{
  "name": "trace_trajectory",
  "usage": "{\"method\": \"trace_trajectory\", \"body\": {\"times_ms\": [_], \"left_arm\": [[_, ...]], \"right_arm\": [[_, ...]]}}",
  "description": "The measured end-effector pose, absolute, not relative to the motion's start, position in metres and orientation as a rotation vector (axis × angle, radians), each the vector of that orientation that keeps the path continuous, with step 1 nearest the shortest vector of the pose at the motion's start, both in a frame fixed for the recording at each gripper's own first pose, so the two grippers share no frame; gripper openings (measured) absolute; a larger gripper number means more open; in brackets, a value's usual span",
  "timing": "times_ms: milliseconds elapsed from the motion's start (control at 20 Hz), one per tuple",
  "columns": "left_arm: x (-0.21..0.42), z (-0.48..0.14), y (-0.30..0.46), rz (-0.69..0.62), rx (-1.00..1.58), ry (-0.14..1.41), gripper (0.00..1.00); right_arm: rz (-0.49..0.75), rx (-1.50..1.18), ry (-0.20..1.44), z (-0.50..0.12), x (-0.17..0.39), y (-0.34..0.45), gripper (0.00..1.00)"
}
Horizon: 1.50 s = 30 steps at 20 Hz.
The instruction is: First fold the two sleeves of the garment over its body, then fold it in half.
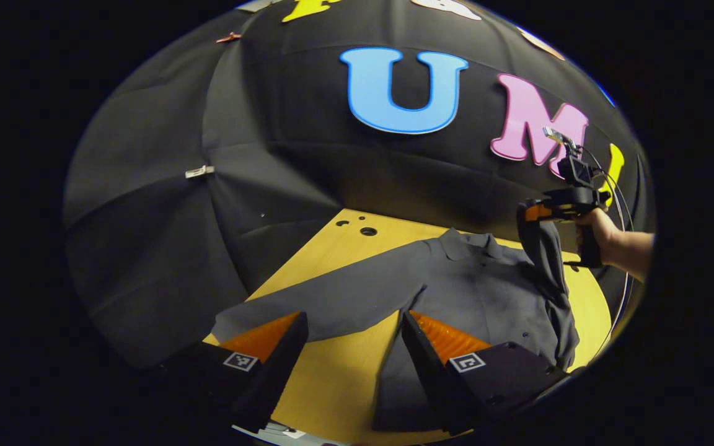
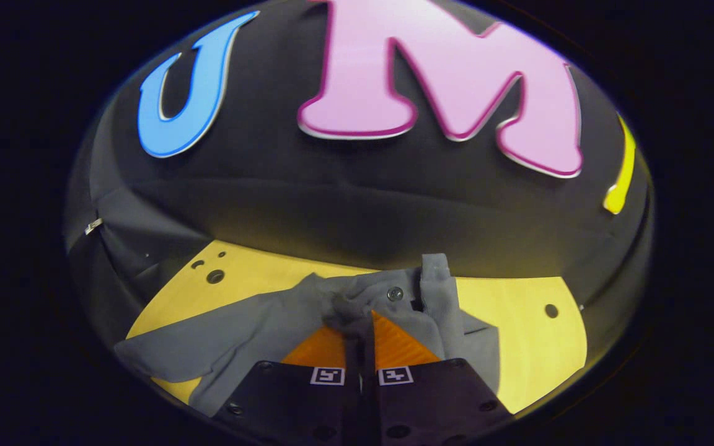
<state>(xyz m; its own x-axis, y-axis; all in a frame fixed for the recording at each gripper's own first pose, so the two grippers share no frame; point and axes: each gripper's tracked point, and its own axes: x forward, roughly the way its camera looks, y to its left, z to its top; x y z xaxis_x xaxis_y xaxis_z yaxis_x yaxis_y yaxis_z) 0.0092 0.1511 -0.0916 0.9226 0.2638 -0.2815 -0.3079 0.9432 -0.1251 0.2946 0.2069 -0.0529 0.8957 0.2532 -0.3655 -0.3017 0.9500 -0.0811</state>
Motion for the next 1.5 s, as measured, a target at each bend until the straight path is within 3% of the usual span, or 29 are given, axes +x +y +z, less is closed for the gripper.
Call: {"method": "trace_trajectory", "body": {"times_ms": [400,450,600,650,700,900,1150,1500], "left_arm": [[-0.01,-0.118,0.206,0.424,-0.198,0.292,0.96],[-0.009,-0.123,0.212,0.441,-0.209,0.291,0.96],[-0.006,-0.135,0.242,0.495,-0.241,0.27,0.96],[-0.005,-0.141,0.251,0.513,-0.25,0.272,0.96],[-0.005,-0.147,0.262,0.534,-0.266,0.278,0.96],[-0.011,-0.173,0.303,0.645,-0.331,0.316,0.96],[-0.001,-0.209,0.327,0.698,-0.354,0.406,0.96],[0.031,-0.232,0.33,0.663,-0.352,0.485,0.96]], "right_arm": [[0.477,-0.179,0.407,-0.116,0.283,0.341,0.05],[0.494,-0.189,0.422,-0.127,0.279,0.352,0.07],[0.526,-0.22,0.5,-0.167,0.261,0.377,0.24],[0.525,-0.233,0.51,-0.17,0.257,0.377,0.25],[0.539,-0.231,0.519,-0.177,0.252,0.382,0.33],[0.539,-0.225,0.503,-0.169,0.227,0.375,0.97],[0.476,-0.211,0.442,-0.128,0.199,0.311,0.99],[0.352,-0.123,0.361,-0.065,0.146,0.194,0.98]]}}
